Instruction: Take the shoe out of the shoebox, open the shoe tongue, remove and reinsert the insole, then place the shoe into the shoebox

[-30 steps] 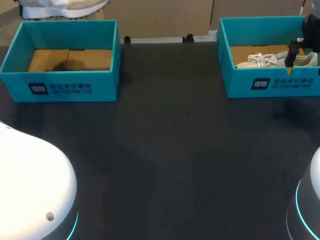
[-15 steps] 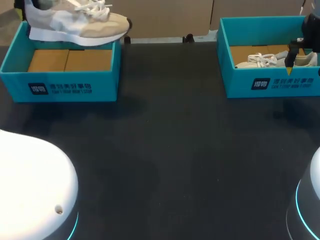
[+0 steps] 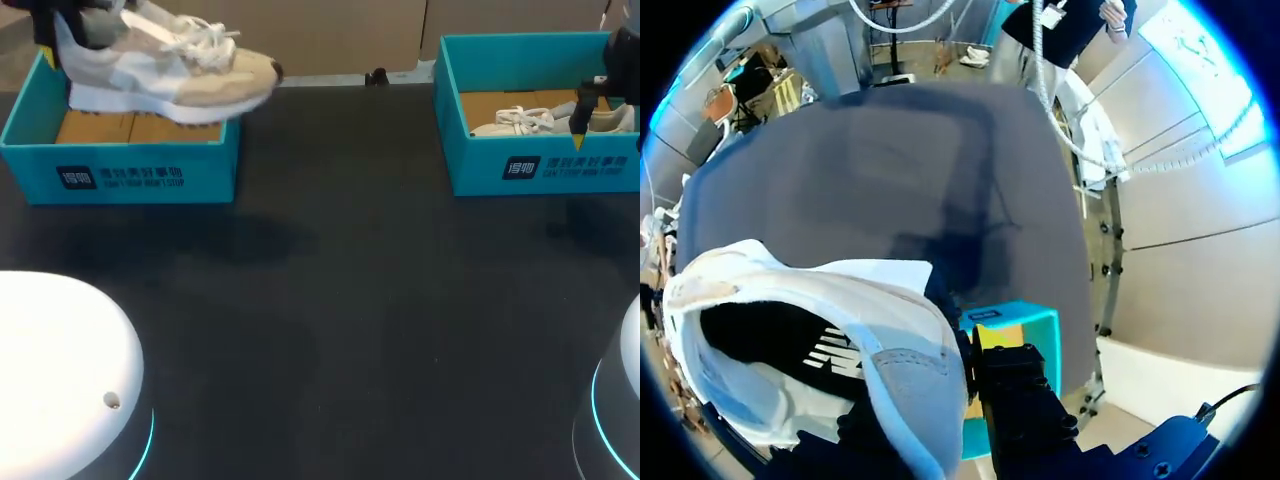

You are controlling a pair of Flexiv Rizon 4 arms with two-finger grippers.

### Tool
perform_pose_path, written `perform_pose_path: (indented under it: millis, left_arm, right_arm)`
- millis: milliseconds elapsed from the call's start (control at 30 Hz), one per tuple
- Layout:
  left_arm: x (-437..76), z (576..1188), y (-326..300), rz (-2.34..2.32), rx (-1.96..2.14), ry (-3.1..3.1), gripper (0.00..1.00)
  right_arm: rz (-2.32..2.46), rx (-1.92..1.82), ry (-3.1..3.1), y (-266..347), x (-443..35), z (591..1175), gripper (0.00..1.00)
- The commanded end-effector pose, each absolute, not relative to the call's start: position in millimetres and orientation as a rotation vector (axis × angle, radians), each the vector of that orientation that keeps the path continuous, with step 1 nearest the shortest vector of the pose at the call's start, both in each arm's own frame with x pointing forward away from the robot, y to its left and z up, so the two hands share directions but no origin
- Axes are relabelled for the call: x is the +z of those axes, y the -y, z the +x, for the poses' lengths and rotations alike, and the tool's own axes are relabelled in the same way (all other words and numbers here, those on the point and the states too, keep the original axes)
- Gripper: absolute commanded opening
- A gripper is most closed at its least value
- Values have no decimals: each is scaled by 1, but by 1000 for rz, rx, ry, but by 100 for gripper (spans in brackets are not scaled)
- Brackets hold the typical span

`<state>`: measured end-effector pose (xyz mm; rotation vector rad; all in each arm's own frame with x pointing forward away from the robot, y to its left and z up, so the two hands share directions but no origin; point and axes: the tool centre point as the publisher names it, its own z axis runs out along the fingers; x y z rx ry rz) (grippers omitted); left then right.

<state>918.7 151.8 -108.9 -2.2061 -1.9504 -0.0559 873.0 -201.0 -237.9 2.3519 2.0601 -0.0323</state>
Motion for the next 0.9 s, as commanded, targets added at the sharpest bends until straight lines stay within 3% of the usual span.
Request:
perform_pose_path:
  millis: [33,233,700,900]
  left_arm:
    - [-118,887,-121,-2367,-473,2086,0]
    - [-139,852,-84,-2234,-355,2145,0]
    - [-139,852,-84,-2234,-355,2145,0]
    - [-176,818,-43,-2327,-328,2010,0]
  right_arm:
    - [2351,-29,-2060,201,-238,872,100]
    - [2351,-29,-2060,201,-238,872,100]
    - [2351,-29,-2060,201,-238,872,100]
    - [2351,-29,-2060,201,-238,872,100]
